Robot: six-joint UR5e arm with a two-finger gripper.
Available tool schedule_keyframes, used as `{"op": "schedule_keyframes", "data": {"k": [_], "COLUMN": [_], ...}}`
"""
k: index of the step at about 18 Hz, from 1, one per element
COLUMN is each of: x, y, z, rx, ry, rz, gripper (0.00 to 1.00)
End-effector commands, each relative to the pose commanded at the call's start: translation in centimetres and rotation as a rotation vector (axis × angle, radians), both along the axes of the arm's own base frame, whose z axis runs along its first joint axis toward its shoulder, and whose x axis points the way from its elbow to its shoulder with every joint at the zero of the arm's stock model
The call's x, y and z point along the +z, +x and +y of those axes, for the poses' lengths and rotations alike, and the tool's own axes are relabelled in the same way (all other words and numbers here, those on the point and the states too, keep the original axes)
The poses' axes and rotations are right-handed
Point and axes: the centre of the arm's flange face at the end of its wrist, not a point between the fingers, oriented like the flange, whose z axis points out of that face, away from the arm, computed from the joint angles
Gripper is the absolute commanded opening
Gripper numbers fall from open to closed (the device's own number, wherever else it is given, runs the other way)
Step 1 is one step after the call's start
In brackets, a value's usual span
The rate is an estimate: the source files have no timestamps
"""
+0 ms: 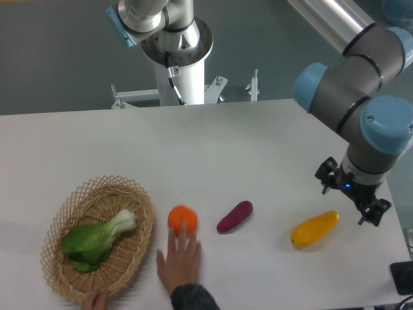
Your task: Place the green vegetable in the basket
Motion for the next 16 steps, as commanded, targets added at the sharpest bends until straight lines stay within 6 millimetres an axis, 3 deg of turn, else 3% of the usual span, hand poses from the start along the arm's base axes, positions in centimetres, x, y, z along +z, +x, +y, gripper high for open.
{"op": "schedule_keyframes", "data": {"k": [2, 16], "x": [-0.2, -1.6], "y": [-1.0, -1.7], "z": [-1.0, -1.6], "rx": [0.011, 0.013], "ry": [-0.001, -0.002], "rz": [-0.007, -0.025], "gripper": [1.0, 1.0]}}
